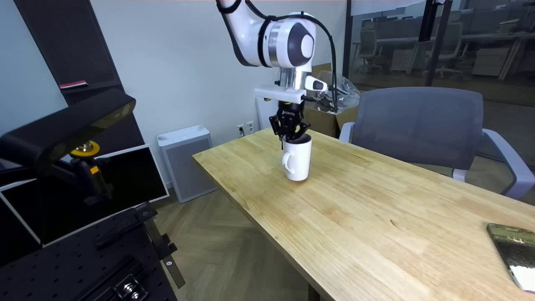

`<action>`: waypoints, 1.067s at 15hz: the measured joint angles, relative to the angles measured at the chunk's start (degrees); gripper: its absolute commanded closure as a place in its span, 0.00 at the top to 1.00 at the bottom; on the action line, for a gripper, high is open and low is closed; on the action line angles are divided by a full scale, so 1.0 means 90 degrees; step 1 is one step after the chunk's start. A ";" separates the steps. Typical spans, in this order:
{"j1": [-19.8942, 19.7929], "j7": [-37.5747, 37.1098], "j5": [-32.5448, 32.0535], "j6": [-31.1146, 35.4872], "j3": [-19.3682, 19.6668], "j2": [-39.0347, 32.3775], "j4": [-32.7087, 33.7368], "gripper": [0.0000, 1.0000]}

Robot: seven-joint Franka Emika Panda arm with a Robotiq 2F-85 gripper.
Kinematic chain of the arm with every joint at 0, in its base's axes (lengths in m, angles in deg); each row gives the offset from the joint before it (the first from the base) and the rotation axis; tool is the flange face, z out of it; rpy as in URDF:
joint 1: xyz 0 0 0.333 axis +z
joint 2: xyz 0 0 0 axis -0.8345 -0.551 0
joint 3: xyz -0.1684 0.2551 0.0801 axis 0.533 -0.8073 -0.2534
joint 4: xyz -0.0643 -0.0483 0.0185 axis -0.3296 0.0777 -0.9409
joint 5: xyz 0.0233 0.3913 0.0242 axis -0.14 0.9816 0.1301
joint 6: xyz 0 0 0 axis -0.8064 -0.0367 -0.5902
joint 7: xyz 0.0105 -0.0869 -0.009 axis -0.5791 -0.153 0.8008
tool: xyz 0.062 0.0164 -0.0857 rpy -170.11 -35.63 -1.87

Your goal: Pick up the cup and put it on the left side of the table

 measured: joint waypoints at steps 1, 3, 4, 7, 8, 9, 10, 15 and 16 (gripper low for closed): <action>0.0003 0.0000 -0.0010 0.0000 0.0000 -0.0031 0.0010 0.03; 0.0012 0.0000 -0.0047 0.0000 0.0000 -0.0105 0.0049 0.03; 0.0020 -0.0003 -0.0066 -0.0006 0.0001 -0.0133 0.0078 0.03; 0.0042 -0.0006 -0.0102 -0.0021 0.0009 -0.0153 0.0114 0.36; 0.0051 -0.0007 -0.0107 -0.0022 0.0016 -0.0156 0.0121 0.36; 0.0066 -0.0013 -0.0119 -0.0019 0.0028 -0.0162 0.0133 0.43; 0.0081 -0.0014 -0.0136 -0.0019 0.0039 -0.0166 0.0148 0.49; 0.0164 -0.0053 -0.0296 -0.0089 0.0109 -0.0166 0.0280 0.83; 0.0190 -0.0088 -0.0350 -0.0150 0.0138 -0.0167 0.0321 0.89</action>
